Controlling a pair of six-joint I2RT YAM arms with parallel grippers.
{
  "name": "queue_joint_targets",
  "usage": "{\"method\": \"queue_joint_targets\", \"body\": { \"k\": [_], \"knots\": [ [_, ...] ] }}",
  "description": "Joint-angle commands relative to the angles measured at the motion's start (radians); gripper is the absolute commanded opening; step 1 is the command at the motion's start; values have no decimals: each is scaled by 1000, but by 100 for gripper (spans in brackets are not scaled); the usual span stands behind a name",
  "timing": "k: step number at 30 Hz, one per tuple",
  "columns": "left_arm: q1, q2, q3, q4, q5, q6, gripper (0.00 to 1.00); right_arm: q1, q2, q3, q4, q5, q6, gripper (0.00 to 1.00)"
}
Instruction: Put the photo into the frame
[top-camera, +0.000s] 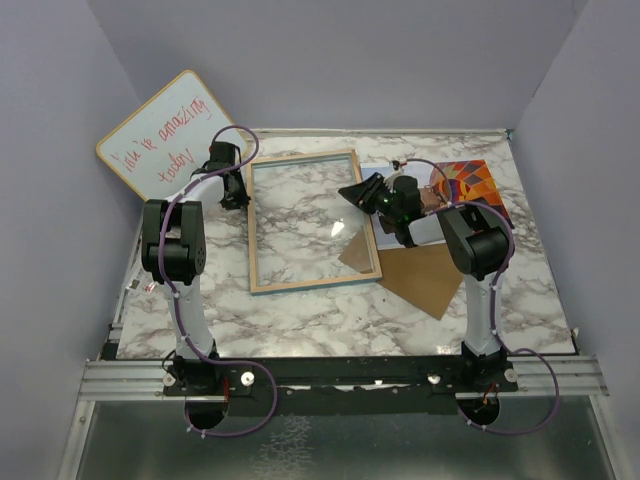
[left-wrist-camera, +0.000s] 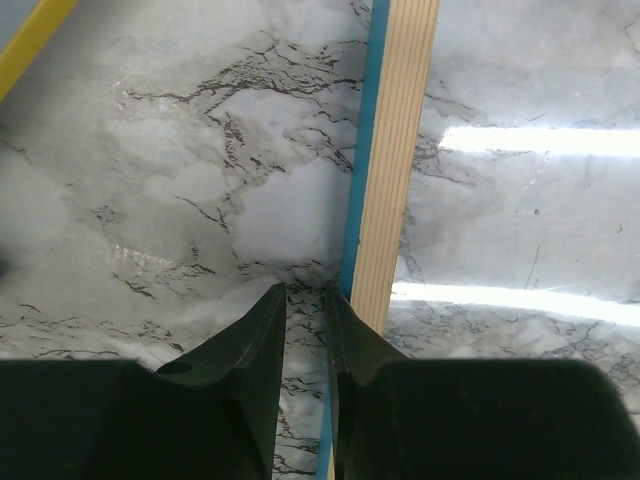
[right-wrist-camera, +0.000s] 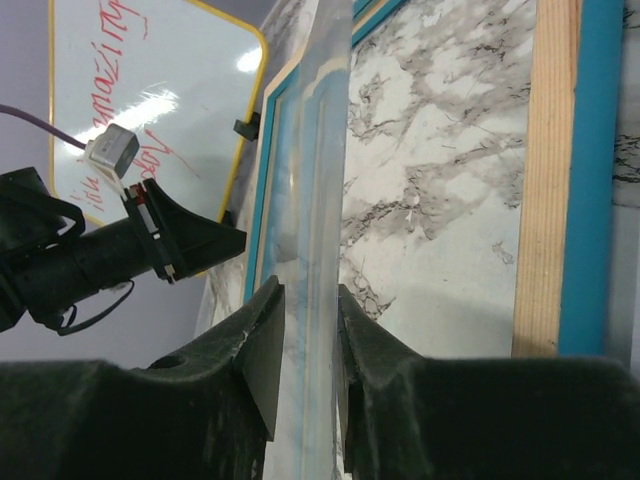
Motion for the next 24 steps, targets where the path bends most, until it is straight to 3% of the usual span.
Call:
{"method": "queue_joint_targets", "body": {
  "k": [1, 12, 24],
  "knots": [
    [-9, 12, -7, 4, 68, -6, 25, 13, -22, 33, -58, -11, 30, 33],
    [-8, 2, 1, -7, 65, -6, 28, 13, -104, 143, -451, 37, 10, 55],
    [-7, -14, 2, -12, 72, 0, 38, 11, -143, 330, -922, 190, -178, 64]
  ]
}}
